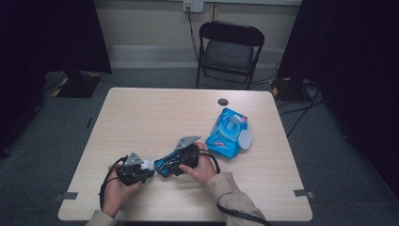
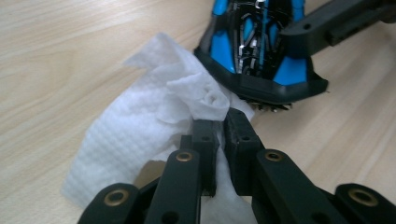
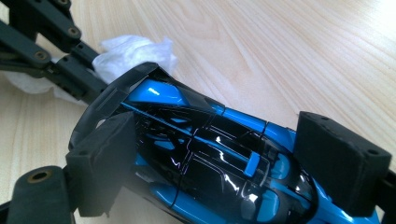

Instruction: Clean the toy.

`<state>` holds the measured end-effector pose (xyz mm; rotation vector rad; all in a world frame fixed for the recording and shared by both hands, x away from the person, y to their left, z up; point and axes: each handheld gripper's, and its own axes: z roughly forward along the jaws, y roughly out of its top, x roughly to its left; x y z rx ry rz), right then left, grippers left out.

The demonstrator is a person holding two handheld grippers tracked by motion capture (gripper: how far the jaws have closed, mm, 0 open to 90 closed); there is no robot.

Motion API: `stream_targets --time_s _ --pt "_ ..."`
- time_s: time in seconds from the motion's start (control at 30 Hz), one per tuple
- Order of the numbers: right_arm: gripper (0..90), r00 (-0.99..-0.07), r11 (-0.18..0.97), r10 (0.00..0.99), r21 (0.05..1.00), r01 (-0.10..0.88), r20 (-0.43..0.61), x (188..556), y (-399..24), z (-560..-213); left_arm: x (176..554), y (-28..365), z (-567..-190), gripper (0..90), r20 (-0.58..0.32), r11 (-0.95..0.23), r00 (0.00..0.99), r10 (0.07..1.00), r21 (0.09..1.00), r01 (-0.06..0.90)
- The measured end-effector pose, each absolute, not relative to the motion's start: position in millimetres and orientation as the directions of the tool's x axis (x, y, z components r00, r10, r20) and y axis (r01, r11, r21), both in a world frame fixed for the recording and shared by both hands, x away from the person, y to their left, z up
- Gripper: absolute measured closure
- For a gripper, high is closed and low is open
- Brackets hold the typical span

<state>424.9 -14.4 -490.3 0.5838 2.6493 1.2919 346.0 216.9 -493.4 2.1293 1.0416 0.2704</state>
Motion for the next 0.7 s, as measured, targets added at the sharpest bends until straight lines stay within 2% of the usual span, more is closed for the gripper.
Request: stream_targets --time_s 0.7 --pt "12.8 -0.916 0.553 0.4 0.785 0.279 0.044 425 -16 -491 326 193 -490 85.1 -0.172 -0.447 0.708 0.685 0.669 0.594"
